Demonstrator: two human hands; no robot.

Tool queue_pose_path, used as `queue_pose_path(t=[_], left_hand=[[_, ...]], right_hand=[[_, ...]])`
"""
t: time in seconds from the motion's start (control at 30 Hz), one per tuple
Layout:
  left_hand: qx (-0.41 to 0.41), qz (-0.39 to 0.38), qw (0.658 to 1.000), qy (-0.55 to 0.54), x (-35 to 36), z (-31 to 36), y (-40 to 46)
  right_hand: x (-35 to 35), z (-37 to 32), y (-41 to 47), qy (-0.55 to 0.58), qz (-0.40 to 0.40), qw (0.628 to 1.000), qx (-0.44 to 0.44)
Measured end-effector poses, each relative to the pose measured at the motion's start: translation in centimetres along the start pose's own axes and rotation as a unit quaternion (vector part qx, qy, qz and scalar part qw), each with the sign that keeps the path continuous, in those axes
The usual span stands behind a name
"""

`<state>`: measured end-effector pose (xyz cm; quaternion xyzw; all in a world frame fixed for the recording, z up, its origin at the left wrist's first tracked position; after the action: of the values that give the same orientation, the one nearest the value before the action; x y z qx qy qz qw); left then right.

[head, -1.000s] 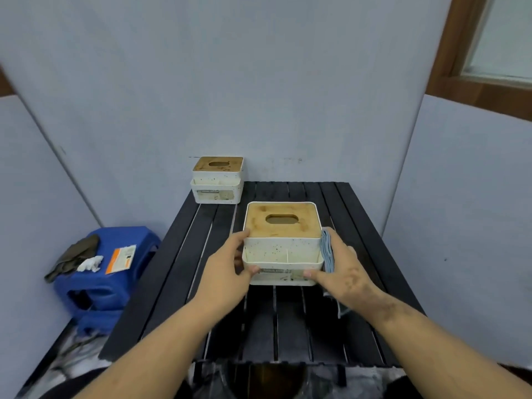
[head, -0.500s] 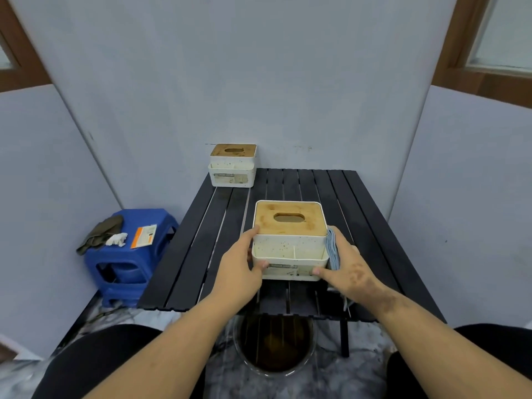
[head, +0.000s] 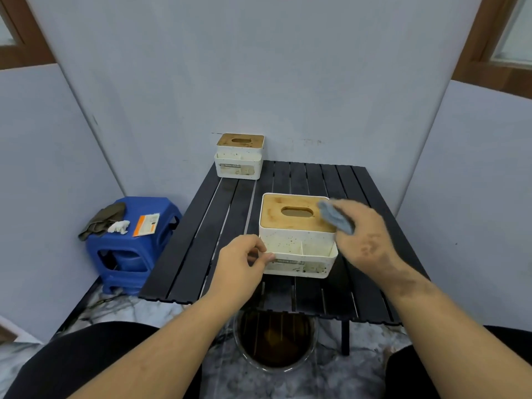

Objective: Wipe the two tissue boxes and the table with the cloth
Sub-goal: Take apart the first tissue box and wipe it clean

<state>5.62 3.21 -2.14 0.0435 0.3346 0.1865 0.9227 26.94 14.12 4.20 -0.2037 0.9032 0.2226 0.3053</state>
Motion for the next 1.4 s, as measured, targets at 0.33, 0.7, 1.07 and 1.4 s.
queue_pose_path(t=[0.33,0.7,1.07,1.4], left_hand=[[0.024,0.011,0.999,-0.041,-0.2,-0.5,0.8],[-0.015,-0.004,0.995,-0.095,0.1,-1.0,0.4],[-0.032,-0.015,0.992,-0.125,-0.1,-1.2,0.4],[-0.035,-0.017,0.990,-0.133,-0.4,-1.3,0.6]], right_hand=[[8.2,-3.5,0.9,-0.401,-0.072,0.913,-0.027],[6.0,-2.8,1.5,-0.384,-0.023,0.923,0.002],[6.4,-3.1,3.1,-0.333,-0.063,0.941,0.007],[9.3,-4.9,6.6,-0.295,-0.143,0.942,-0.069]])
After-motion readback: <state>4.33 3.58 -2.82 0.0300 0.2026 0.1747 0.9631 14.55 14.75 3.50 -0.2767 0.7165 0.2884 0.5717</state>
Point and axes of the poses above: each hand's wrist, its own y-axis towards the middle knuckle, its own x-axis out of the palm, z = x × y, the point moved 8 cm from there along y, towards the middle knuckle, and after that the axes turned 8 degrees about -z, right-handed, at the moved point
